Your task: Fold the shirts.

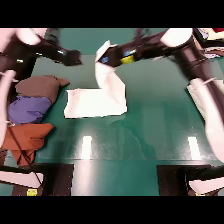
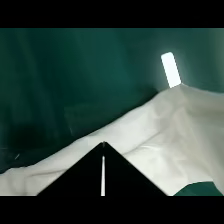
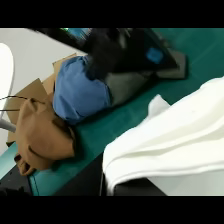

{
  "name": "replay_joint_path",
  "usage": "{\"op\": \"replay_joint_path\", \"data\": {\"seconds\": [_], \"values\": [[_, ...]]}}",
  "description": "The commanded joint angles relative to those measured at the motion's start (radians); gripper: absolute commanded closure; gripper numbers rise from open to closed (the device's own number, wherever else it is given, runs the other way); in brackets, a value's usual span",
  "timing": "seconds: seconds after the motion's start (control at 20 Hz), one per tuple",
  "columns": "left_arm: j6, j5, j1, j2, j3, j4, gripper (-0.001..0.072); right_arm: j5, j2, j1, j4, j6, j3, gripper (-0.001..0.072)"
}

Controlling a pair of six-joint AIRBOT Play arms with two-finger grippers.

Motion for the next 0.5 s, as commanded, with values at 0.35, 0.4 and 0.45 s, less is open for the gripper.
{"op": "replay_joint_path", "data": {"seconds": [0.35, 0.4, 0.45], "values": [[0.029, -0.137, 0.202, 0.141, 0.000, 0.021, 0.0682, -0.029, -0.169, 0.119, -0.104, -0.019, 0.000, 0.0237], [0.029, -0.143, 0.202, 0.141, 0.000, 0.013, 0.0681, 0.041, -0.154, 0.080, -0.153, 0.000, 0.000, 0.0288], [0.029, -0.147, 0.202, 0.142, 0.000, 0.012, 0.0682, 0.106, -0.142, 0.043, -0.201, 0.027, 0.000, 0.0287]]}}
